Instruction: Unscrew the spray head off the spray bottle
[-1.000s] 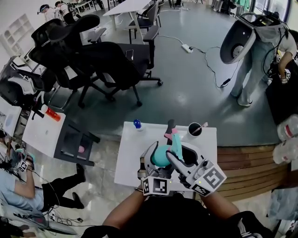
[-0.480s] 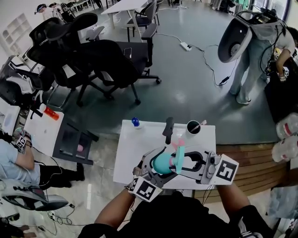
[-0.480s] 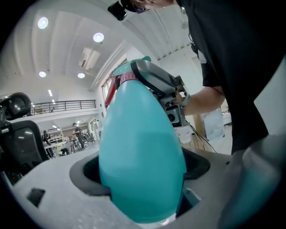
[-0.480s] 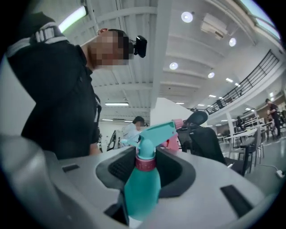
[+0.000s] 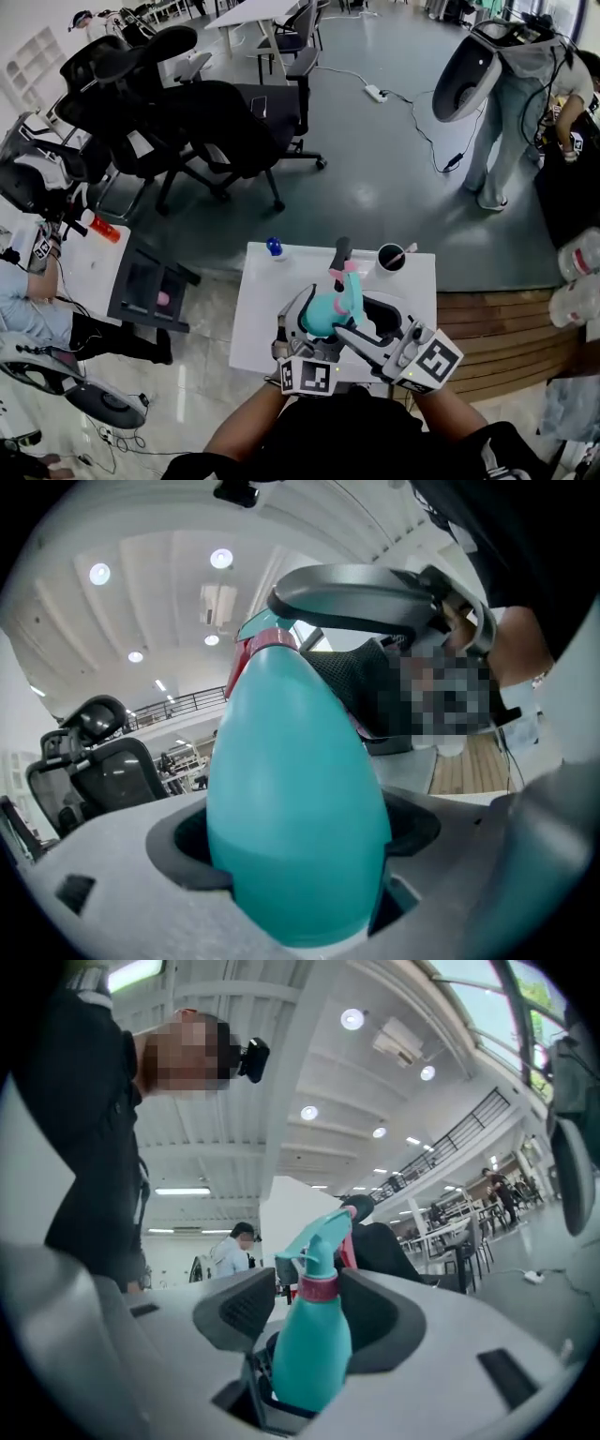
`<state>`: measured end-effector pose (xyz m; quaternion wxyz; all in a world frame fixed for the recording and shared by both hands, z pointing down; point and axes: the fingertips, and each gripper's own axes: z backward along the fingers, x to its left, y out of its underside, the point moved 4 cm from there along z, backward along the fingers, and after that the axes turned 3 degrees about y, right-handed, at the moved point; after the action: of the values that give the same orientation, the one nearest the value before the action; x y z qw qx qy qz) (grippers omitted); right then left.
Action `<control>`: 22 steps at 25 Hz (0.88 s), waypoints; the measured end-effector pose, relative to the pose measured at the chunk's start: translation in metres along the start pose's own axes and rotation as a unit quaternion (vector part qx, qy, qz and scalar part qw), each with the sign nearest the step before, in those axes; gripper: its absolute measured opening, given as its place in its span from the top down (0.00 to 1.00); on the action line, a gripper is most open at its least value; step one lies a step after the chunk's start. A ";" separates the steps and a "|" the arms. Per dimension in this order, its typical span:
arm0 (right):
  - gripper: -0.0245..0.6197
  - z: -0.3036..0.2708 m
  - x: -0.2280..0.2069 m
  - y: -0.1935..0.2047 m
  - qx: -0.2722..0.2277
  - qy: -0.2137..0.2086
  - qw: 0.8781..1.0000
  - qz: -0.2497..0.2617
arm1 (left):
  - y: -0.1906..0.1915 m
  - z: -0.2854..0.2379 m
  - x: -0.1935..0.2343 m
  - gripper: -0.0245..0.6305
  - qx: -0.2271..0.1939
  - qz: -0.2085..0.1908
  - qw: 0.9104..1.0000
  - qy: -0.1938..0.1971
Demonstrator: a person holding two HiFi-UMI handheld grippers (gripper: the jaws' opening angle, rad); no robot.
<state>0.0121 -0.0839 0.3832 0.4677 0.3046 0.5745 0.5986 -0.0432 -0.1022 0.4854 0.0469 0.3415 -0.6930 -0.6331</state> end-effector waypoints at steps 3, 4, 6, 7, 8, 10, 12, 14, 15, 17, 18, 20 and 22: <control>0.65 -0.005 -0.005 -0.001 -0.018 0.036 0.999 -0.028 | 0.002 -0.001 0.000 0.25 0.009 -0.014 1.000 -0.011; 0.65 -0.006 -0.007 -0.001 -0.018 0.048 0.998 -0.029 | 0.001 -0.001 0.000 0.25 0.009 -0.015 1.000 -0.012; 0.73 -0.007 -0.009 -0.003 -0.014 0.062 0.998 -0.020 | 0.000 0.000 -0.001 0.25 0.008 -0.013 1.000 -0.011; 0.74 -0.006 -0.009 -0.003 -0.011 0.064 0.998 -0.012 | -0.001 0.000 -0.002 0.25 0.007 -0.012 1.000 -0.009; 0.74 -0.005 -0.009 -0.003 -0.009 0.063 0.998 -0.004 | -0.001 0.000 -0.003 0.25 0.005 -0.011 1.000 -0.006; 0.74 -0.003 -0.007 -0.003 -0.009 0.052 0.999 0.012 | -0.002 0.001 -0.005 0.25 -0.003 -0.006 1.000 0.005; 0.74 -0.003 -0.004 -0.005 -0.009 0.030 0.999 0.028 | -0.004 0.004 -0.007 0.25 -0.013 -0.003 1.000 0.020; 0.74 0.000 0.001 -0.008 -0.003 -0.007 0.999 0.037 | -0.009 0.007 -0.010 0.25 -0.028 0.001 0.999 0.046; 0.74 0.001 0.005 -0.010 0.002 -0.034 0.999 0.038 | -0.012 0.009 -0.013 0.25 -0.040 0.004 0.997 0.066; 0.74 0.007 0.013 -0.014 0.012 -0.096 0.994 0.046 | -0.019 0.015 -0.021 0.25 -0.069 0.011 0.990 0.120; 0.74 0.011 0.016 -0.015 0.020 -0.127 0.990 0.054 | -0.022 0.018 -0.026 0.25 -0.081 0.012 0.986 0.147; 0.74 0.017 0.020 -0.015 0.040 -0.177 0.981 0.072 | -0.026 0.023 -0.033 0.25 -0.094 0.012 0.977 0.191; 0.74 0.020 0.021 -0.015 0.053 -0.204 0.974 0.084 | -0.027 0.024 -0.039 0.25 -0.099 0.016 0.971 0.215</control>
<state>0.0255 -0.0582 0.3677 0.5063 0.4921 0.4704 0.5294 -0.0145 -0.0606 0.4704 0.2386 0.4523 -0.6056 -0.6098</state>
